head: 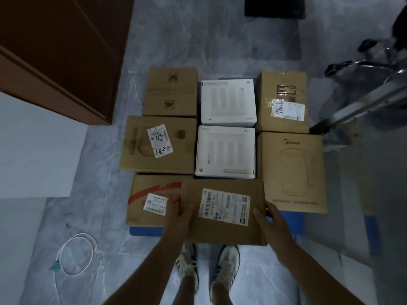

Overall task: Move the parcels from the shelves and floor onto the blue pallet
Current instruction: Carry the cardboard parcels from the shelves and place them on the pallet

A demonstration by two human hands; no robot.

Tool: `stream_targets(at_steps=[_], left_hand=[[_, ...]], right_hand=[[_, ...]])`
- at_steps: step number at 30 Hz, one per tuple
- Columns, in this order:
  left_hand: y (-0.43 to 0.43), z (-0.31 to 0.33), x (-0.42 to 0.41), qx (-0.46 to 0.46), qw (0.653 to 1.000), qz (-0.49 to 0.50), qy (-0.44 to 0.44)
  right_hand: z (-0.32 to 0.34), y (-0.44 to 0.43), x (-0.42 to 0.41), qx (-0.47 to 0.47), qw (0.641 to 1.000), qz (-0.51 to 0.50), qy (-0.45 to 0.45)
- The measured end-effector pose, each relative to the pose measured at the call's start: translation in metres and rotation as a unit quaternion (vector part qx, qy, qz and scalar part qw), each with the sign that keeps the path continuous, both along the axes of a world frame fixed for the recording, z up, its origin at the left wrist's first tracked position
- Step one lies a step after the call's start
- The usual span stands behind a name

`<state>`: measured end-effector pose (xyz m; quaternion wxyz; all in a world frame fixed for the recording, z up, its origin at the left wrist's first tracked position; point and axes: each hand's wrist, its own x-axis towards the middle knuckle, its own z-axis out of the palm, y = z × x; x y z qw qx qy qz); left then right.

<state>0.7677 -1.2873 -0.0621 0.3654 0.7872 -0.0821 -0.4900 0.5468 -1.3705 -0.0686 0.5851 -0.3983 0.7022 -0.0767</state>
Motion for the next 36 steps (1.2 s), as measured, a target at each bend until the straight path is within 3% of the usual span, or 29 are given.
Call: stream_targets(at_steps=[5,9,16,22,24,30,36], left_hand=[[-0.009,-0.082,0.003,0.011,0.999,-0.036,0.021],[-0.015,-0.126,-0.002,0.011,0.999,-0.039,0.007],[-0.031,-0.173,-0.008,0.006,0.998,-0.057,-0.010],[-0.036,-0.190,-0.004,0.049,0.995,-0.055,-0.069],[-0.037,-0.195,-0.001,0.057,0.990,-0.062,-0.116],[-0.038,-0.208,-0.007,0.077,0.982,-0.096,-0.147],[-0.042,-0.195,-0.009,0.107,0.981,-0.089,-0.132]], right_hand=[[-0.082,0.005,0.001,0.019,0.999,0.010,0.047],[-0.119,0.003,0.009,-0.022,0.994,0.035,0.101],[-0.147,-0.002,0.008,-0.116,0.971,0.060,0.202],[-0.159,-0.006,0.032,-0.086,0.961,0.113,0.239],[-0.168,-0.013,0.039,-0.064,0.961,0.134,0.232],[-0.187,-0.030,0.038,-0.014,0.959,0.180,0.217],[-0.169,-0.023,0.037,0.018,0.970,0.184,0.161]])
